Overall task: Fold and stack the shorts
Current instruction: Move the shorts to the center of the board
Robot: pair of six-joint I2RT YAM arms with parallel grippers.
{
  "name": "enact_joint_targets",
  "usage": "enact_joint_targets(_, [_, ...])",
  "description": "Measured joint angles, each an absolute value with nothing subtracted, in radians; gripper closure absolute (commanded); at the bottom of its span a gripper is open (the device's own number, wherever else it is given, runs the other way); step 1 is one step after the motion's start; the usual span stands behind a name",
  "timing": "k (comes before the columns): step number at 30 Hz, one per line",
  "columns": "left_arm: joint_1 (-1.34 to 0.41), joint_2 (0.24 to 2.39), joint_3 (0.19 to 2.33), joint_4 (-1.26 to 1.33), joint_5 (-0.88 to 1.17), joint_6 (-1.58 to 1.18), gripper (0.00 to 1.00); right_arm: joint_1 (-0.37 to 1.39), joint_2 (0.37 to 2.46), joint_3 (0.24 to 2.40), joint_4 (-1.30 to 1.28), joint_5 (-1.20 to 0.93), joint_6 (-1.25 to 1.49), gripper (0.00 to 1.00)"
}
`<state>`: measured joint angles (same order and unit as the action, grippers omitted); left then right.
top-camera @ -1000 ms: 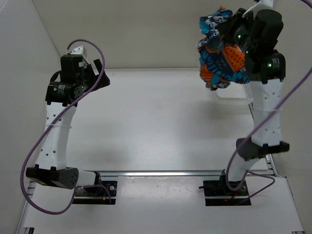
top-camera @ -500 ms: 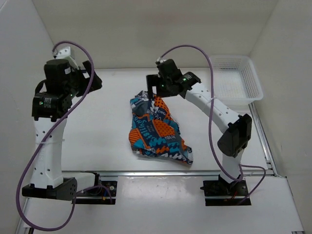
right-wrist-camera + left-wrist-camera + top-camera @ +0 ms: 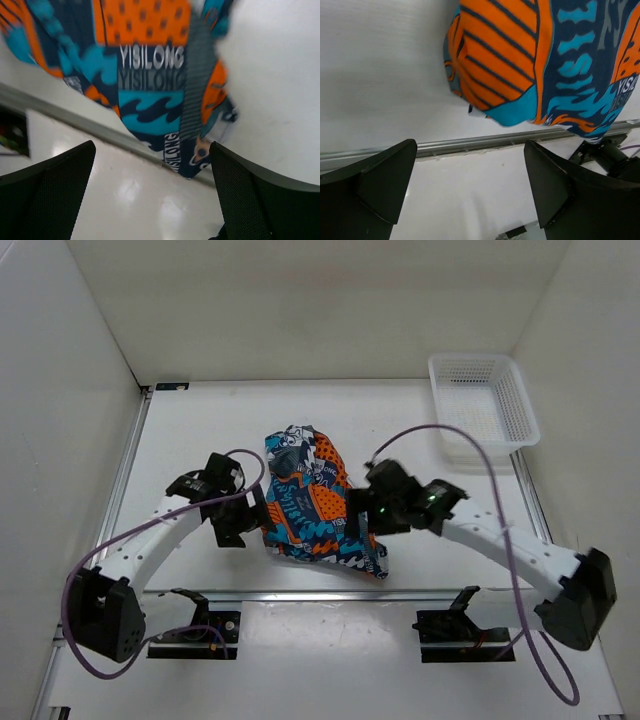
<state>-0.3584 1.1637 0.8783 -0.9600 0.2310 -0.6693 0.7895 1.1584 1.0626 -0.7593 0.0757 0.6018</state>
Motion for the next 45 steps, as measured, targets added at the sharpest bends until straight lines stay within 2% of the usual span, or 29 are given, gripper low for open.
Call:
enact_joint_targets(1, [-0.364, 1.179, 0.867, -0.942, 0.24, -0.685, 0.01, 0.842, 1.192, 1.027, -0.745, 0.064, 0.622, 0.01])
enact_joint_targets(2, [-0.369, 1.201, 0.862, -0.921, 0.25, -0.7, 0.13, 0.886, 1.228, 0.997, -0.731, 0.054, 0.637, 0.01])
enact_joint_targets(3, [-0.378, 1.226, 0.863, -0.899, 0.252, -0.713, 0.33, 0.921, 1.263, 0.974, -0.72, 0.049, 0.653, 0.07])
enact_joint_targets(4, [-0.384, 1.256, 0.865, -0.875, 0.251, -0.727, 0.62, 0.947, 1.294, 0.957, -0.706, 0.046, 0.661, 0.13])
enact_joint_targets(5, [-0.389, 1.288, 0.873, -0.86, 0.248, -0.729, 0.82, 0.962, 1.323, 0.949, -0.692, 0.045, 0.669, 0.23])
enact_joint_targets(6, [-0.392, 1.324, 0.886, -0.848, 0.244, -0.727, 0.9, 0.969, 1.354, 0.949, -0.675, 0.046, 0.67, 0.47])
enact_joint_targets(8, [-0.397, 1.391, 0.925, -0.832, 0.232, -0.714, 0.9, 0.966, 1.421, 0.969, -0.643, 0.052, 0.649, 0.86])
enact_joint_targets(9, [-0.398, 1.415, 0.948, -0.83, 0.227, -0.704, 0.9, 0.959, 1.466, 0.998, -0.641, 0.054, 0.636, 1.0])
enact_joint_targets(12, [-0.398, 1.472, 1.064, -0.834, 0.202, -0.67, 0.9, 0.932, 1.583, 1.141, -0.651, 0.084, 0.583, 1.0])
enact_joint_targets(14, [-0.398, 1.481, 1.155, -0.849, 0.173, -0.65, 0.9, 0.919, 1.584, 1.221, -0.665, 0.12, 0.54, 1.0])
enact_joint_targets(22, [-0.395, 1.476, 1.668, -1.067, 0.069, -0.562, 0.9, 0.908, 1.309, 1.527, -0.831, 0.256, 0.433, 1.0])
enact_joint_targets(25, [-0.409, 1.474, 1.865, -1.098, 0.07, -0.538, 0.9, 0.833, 1.222, 1.601, -0.846, 0.296, 0.405, 1.0])
enact_joint_targets(27, [-0.415, 1.485, 1.944, -1.098, 0.071, -0.523, 0.53, 0.722, 1.207, 1.623, -0.853, 0.311, 0.381, 1.0])
enact_joint_targets(28, [-0.418, 1.508, 1.98, -1.1, 0.073, -0.517, 0.26, 0.656, 1.222, 1.629, -0.842, 0.315, 0.367, 0.9])
enact_joint_targets(29, [-0.421, 1.537, 2.016, -1.098, 0.078, -0.508, 0.23, 0.594, 1.256, 1.635, -0.828, 0.323, 0.357, 0.72])
enact_joint_targets(30, [-0.422, 1.584, 2.065, -1.105, 0.084, -0.508, 0.18, 0.53, 1.311, 1.657, -0.828, 0.322, 0.347, 0.59])
enact_joint_targets(31, [-0.424, 1.642, 2.128, -1.123, 0.091, -0.501, 0.18, 0.485, 1.384, 1.695, -0.832, 0.322, 0.338, 0.46])
enact_joint_targets(32, [-0.426, 1.715, 2.199, -1.143, 0.094, -0.495, 0.16, 0.439, 1.47, 1.756, -0.834, 0.327, 0.33, 0.17])
enact_joint_targets(33, [-0.428, 1.77, 2.236, -1.145, 0.096, -0.49, 0.1, 0.404, 1.577, 1.832, -0.844, 0.328, 0.324, 0.09])
enact_joint_targets(35, [-0.428, 1.835, 2.207, -1.145, 0.09, -0.481, 0.19, 0.358, 1.753, 1.942, -0.845, 0.348, 0.307, 0.02])
enact_joint_targets(36, [-0.429, 1.834, 2.144, -1.151, 0.084, -0.48, 0.31, 0.347, 1.795, 1.946, -0.848, 0.365, 0.306, 0.02])
enact_joint_targets(37, [-0.429, 1.818, 2.07, -1.156, 0.081, -0.479, 0.64, 0.344, 1.81, 1.914, -0.854, 0.381, 0.307, 0.04])
enact_joint_targets(39, [-0.429, 1.742, 1.86, -1.134, 0.078, -0.477, 0.9, 0.358, 1.769, 1.805, -0.876, 0.407, 0.311, 0.23])
enact_joint_targets(40, [-0.428, 1.694, 1.75, -1.127, 0.081, -0.477, 0.9, 0.377, 1.719, 1.727, -0.861, 0.409, 0.323, 0.29])
enact_joint_targets(41, [-0.43, 1.64, 1.64, -1.114, 0.086, -0.485, 0.9, 0.402, 1.652, 1.646, -0.858, 0.405, 0.337, 0.44])
enact_joint_targets(42, [-0.434, 1.577, 1.521, -1.091, 0.095, -0.497, 0.9, 0.429, 1.584, 1.577, -0.859, 0.397, 0.345, 0.51])
enact_joint_targets(43, [-0.442, 1.523, 1.427, -1.083, 0.104, -0.509, 0.85, 0.464, 1.506, 1.505, -0.859, 0.383, 0.367, 0.59])
enact_joint_targets(44, [-0.459, 1.466, 1.325, -1.066, 0.112, -0.53, 0.72, 0.498, 1.429, 1.438, -0.849, 0.364, 0.392, 0.64])
enact_joint_targets(45, [-0.477, 1.414, 1.234, -1.055, 0.12, -0.551, 0.46, 0.53, 1.351, 1.371, -0.837, 0.338, 0.416, 0.65])
